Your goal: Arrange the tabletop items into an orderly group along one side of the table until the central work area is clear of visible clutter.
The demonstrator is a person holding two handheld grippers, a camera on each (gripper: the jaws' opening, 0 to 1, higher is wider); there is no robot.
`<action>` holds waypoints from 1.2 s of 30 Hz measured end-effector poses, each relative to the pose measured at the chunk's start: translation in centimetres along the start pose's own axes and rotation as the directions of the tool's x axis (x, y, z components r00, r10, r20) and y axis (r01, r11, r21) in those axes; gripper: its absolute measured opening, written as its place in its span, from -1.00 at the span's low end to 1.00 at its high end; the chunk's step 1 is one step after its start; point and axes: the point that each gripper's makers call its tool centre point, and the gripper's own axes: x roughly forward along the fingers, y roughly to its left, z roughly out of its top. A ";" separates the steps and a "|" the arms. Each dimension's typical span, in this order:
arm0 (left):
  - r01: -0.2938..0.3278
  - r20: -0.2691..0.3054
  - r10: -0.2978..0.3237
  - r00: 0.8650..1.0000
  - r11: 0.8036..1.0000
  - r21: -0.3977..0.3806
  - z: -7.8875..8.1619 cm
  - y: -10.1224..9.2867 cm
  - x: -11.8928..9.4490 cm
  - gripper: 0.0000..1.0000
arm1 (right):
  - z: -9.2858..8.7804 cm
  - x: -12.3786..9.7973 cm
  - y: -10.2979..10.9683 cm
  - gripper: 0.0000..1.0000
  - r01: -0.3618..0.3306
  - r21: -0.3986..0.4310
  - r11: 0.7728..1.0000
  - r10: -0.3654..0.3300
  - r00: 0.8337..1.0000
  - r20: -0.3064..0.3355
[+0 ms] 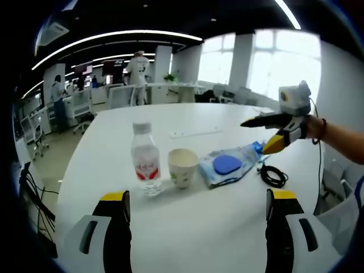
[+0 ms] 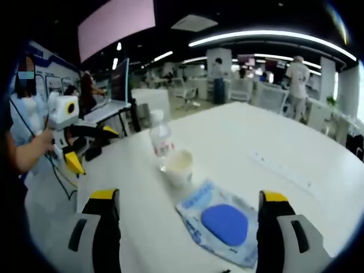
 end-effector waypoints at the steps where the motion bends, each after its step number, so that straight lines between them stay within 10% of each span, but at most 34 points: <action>1: 0.000 0.000 0.000 1.000 1.000 0.000 0.0 0.0 0.0 0.97 | 0.0 -0.2 -0.1 0.99 0.003 0.002 1.000 -0.003 1.000 0.001; 36: -0.005 -0.006 0.005 1.000 1.000 0.017 0.1 -0.4 -2.6 0.95 | -8.0 -14.3 -1.6 0.99 0.241 0.099 0.966 -0.238 0.970 -0.040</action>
